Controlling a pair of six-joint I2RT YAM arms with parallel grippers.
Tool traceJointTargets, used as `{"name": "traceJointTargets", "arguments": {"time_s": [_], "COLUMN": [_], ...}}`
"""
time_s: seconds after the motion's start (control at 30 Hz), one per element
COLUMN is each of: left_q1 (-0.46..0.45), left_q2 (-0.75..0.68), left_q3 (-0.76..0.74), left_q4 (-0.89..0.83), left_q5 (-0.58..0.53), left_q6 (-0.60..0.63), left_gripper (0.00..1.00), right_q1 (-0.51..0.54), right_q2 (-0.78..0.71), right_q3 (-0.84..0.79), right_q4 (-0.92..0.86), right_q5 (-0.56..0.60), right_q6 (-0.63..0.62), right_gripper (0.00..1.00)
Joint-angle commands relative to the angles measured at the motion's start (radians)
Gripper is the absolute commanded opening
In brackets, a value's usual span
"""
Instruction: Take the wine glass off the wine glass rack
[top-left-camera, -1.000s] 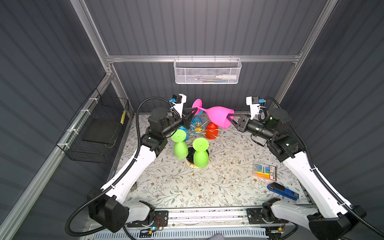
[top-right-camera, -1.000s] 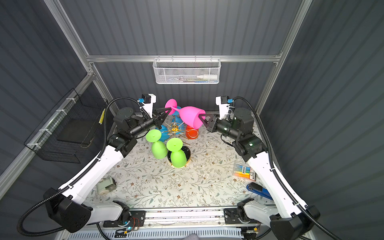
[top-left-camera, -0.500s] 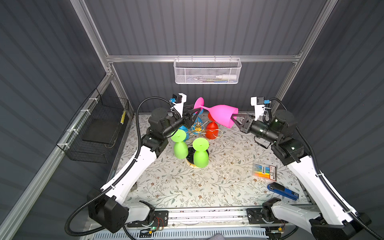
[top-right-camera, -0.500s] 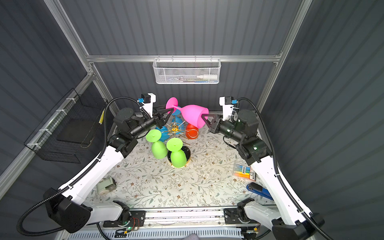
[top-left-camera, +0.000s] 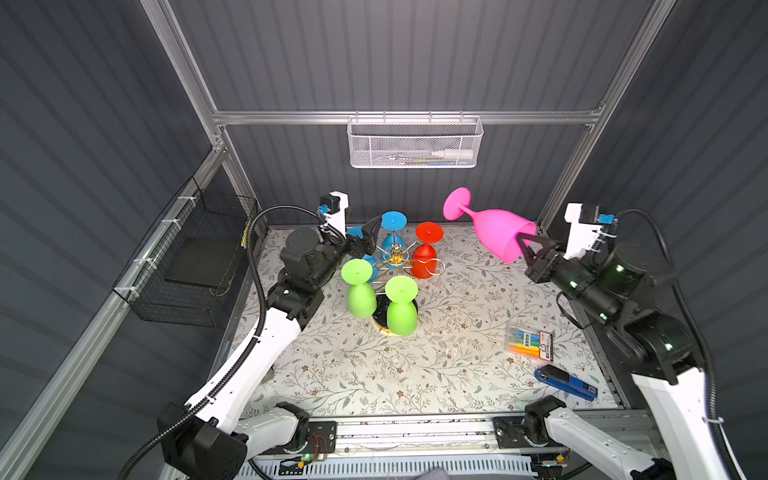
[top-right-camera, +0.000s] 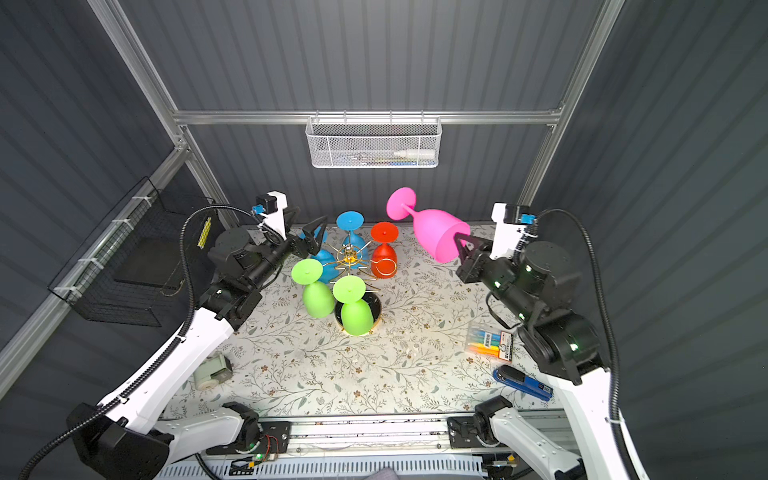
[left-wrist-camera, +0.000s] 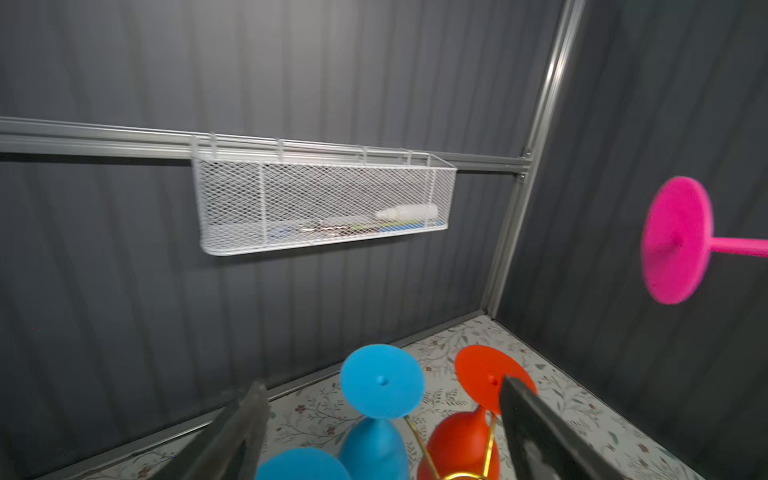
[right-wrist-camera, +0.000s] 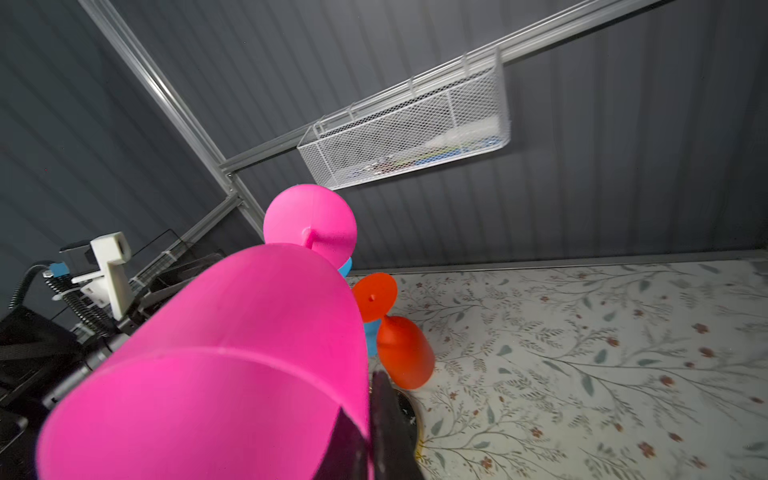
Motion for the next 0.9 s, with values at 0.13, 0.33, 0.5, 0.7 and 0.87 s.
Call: {"name": "traceJointTargets", "arguments": {"time_s": [0.13,0.33,0.5,0.7,0.87], "left_q1": [0.125,0.141,0.158,0.170,0.170], "left_q2": [-0.075,-0.106,-0.125,-0.138,-0.149], "left_q3": [-0.071,-0.094,-0.123,-0.128,-0.142], "left_q4": [0.012,-0.005,-0.020,-0.077,-0.084], "left_q5": [-0.094,-0.130,-0.180,-0.207,-0.216], "left_q6": [-0.028,0.018,0.040,0.046,0.066], "left_gripper": [0.96,1.00,1.00,1.00,1.00], "right_q1": [-0.016,-0.034,-0.052,-0.080,-0.097], "right_q2": [0.065,0.257,0.461,0.722,0.943], "right_q3": [0.123,0.178,0.258,0.387,0.537], "right_q4": [-0.341,-0.424,-0.442,-0.482,-0.509], "right_q5": [0.278,0.290,0.250,0.215,0.211], "right_q6": [-0.129,-0.194,-0.240,-0.285,-0.309], "right_gripper": [0.00,0.00,0.00,0.00,0.00]}}
